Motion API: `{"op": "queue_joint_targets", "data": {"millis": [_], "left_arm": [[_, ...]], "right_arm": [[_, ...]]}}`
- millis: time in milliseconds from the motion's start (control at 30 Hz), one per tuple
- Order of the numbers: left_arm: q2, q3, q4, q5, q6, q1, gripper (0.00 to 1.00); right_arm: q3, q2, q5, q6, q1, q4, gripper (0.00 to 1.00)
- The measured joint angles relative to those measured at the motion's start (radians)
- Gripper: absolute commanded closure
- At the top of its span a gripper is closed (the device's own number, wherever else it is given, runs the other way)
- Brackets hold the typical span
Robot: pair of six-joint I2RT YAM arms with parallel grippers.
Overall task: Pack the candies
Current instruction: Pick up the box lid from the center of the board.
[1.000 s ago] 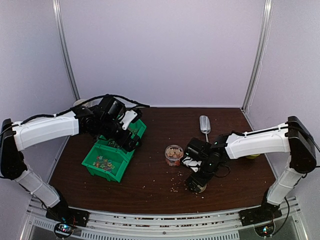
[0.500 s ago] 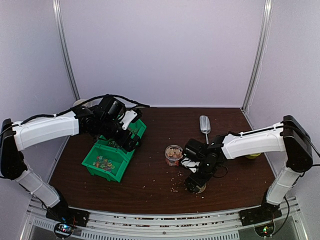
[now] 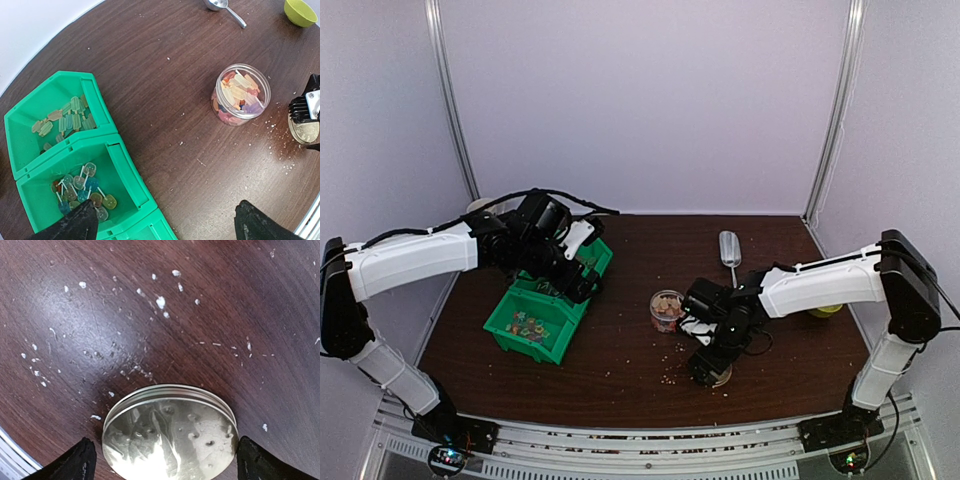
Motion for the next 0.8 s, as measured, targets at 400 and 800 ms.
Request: {"op": "queue_joint_targets", "data": {"millis": [400,800], "left_arm": [[0.0,0.0,0.0,0.0,-0.002,0.0,0.02],[0.0,0.0,0.0,0.0,-0.003,0.0,0.02]], "right_arm": [[0.0,0.008,0.013,0.001,0.0,0.0,0.11],[0.0,0.007,0.013,0.001,0.0,0.0,0.16]]}}
